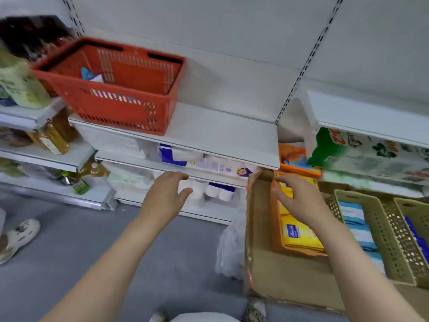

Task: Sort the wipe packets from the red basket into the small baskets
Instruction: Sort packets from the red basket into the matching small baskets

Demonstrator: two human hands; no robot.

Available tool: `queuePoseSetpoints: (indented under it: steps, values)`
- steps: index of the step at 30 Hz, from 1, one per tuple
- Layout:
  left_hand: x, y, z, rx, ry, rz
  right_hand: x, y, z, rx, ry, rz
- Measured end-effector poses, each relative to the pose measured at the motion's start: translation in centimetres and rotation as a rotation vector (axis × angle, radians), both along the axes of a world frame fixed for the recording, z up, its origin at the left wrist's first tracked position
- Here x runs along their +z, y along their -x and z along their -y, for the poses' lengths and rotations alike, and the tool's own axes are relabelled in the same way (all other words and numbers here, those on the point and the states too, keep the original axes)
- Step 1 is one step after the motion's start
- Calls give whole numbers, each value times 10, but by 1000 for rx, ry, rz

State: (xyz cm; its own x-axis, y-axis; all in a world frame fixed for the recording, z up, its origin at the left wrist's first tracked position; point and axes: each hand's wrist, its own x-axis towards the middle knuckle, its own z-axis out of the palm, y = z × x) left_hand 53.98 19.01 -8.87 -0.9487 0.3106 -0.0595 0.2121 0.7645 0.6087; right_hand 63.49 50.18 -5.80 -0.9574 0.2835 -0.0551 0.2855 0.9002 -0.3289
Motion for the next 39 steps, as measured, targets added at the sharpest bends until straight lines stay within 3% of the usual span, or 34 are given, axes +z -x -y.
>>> queuePoseSetpoints:
  steps: [6, 18, 28, 32, 39]
  values:
    - [44, 52, 104, -29, 179, -359, 18, 45, 113, 43, 9, -243]
    - [61, 236, 147, -58, 203, -581, 45, 244, 208, 246, 18, -417]
    - [75, 411, 164, -14, 282, -408, 60, 442, 235, 364, 9, -284]
    - [55, 449, 178, -20, 233, -316, 49, 491, 256, 382, 25, -104]
    - [23, 526, 217, -49, 230, 26, 2, 584, 301, 456, 21, 361]
